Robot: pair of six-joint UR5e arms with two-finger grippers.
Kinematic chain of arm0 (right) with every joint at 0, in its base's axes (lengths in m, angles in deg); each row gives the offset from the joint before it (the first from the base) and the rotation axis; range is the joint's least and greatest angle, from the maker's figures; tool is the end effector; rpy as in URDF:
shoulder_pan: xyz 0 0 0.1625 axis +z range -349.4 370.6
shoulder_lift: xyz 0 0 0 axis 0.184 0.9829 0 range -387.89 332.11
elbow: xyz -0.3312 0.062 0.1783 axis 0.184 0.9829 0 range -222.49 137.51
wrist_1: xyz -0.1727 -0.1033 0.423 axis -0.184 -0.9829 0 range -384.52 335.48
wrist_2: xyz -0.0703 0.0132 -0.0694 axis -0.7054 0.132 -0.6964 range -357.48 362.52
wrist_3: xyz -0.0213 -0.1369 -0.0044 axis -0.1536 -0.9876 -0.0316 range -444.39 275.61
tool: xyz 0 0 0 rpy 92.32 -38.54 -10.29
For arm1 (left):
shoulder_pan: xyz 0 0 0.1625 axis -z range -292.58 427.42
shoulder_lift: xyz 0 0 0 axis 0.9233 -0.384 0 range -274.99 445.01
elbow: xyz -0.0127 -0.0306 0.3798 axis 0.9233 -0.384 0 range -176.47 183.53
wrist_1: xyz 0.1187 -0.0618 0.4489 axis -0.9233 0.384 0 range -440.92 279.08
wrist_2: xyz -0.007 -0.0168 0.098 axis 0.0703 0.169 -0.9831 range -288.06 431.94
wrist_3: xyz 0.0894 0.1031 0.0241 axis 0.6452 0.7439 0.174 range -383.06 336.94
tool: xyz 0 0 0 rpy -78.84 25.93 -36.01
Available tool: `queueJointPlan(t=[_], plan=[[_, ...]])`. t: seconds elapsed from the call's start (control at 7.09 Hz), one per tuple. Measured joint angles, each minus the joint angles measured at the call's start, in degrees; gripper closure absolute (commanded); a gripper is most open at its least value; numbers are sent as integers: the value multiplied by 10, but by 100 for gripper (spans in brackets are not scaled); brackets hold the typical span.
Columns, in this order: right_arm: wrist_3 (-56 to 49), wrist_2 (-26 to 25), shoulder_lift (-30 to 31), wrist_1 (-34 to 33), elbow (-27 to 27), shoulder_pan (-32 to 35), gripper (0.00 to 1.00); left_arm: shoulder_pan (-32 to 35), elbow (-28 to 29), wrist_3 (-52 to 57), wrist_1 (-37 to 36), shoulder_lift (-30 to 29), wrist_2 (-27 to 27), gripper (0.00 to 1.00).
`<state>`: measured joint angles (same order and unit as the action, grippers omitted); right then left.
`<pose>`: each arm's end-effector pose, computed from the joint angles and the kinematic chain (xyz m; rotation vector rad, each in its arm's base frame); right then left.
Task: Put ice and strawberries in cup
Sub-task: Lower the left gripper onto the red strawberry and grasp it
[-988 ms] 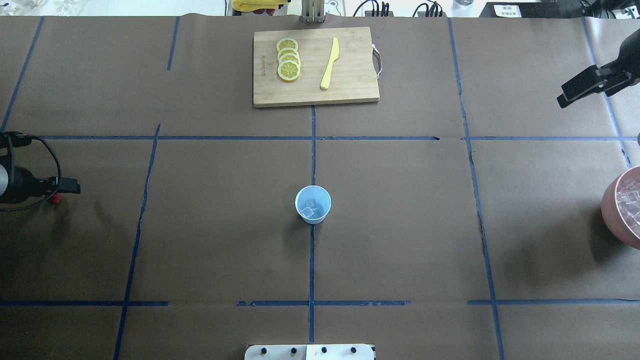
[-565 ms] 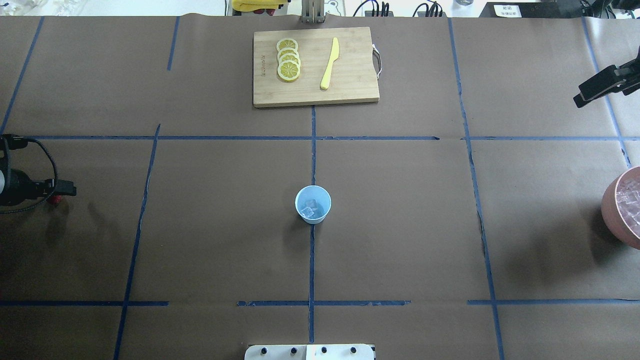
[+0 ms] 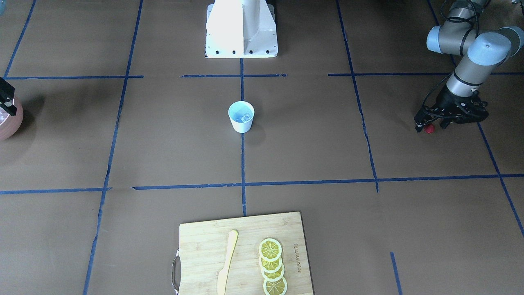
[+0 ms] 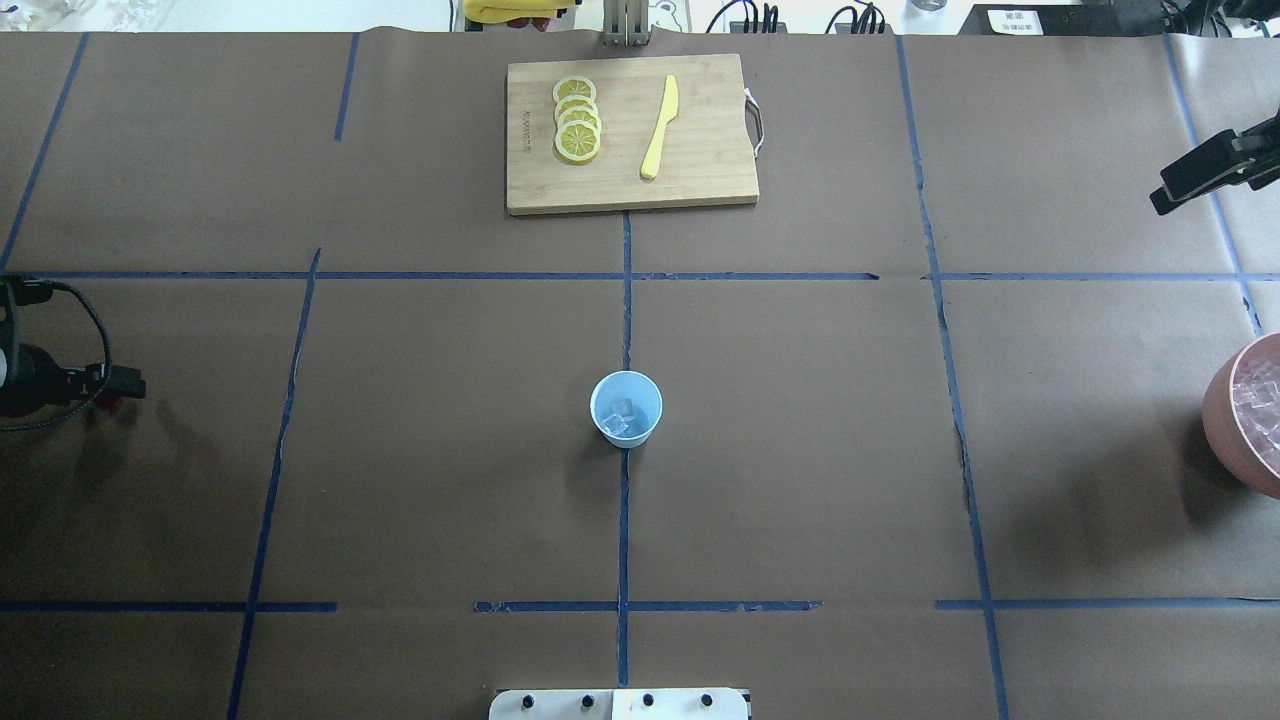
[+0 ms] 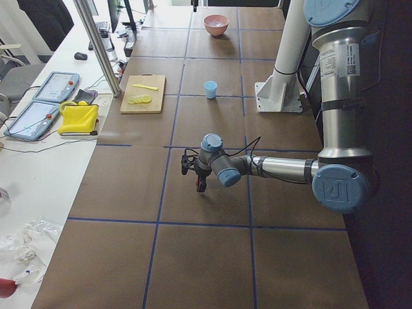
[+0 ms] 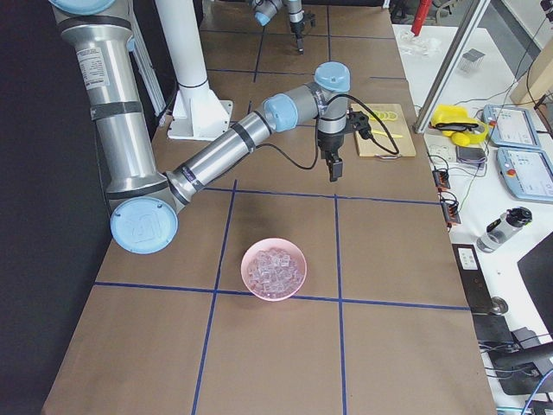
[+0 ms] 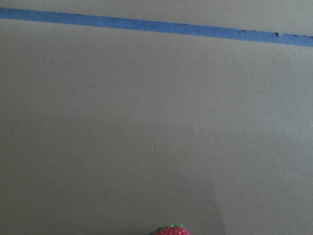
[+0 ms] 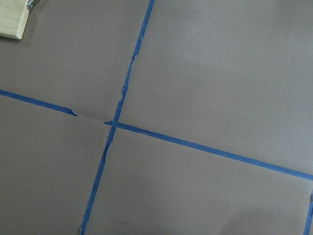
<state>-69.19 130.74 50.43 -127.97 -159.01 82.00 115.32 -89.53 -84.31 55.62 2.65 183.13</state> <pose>-0.1356 -0.5518 0.3153 0.2071 -0.7497 -0.2002 0.3119 -0.4694 0.6057 0.1719 0.7873 -0.1807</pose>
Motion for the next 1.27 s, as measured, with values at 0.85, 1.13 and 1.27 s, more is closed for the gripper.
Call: queueJointPlan(t=[0.85, 1.13, 1.27], plan=[[0, 0, 0, 0, 1, 1, 0, 1, -5, -4, 0, 0, 1, 90], [1, 0, 0, 0, 0, 2, 0, 4, -13, -4, -2, 4, 2, 96], [0, 1, 2, 0, 0, 4, 0, 7, -26, -4, -9, 6, 14, 96]])
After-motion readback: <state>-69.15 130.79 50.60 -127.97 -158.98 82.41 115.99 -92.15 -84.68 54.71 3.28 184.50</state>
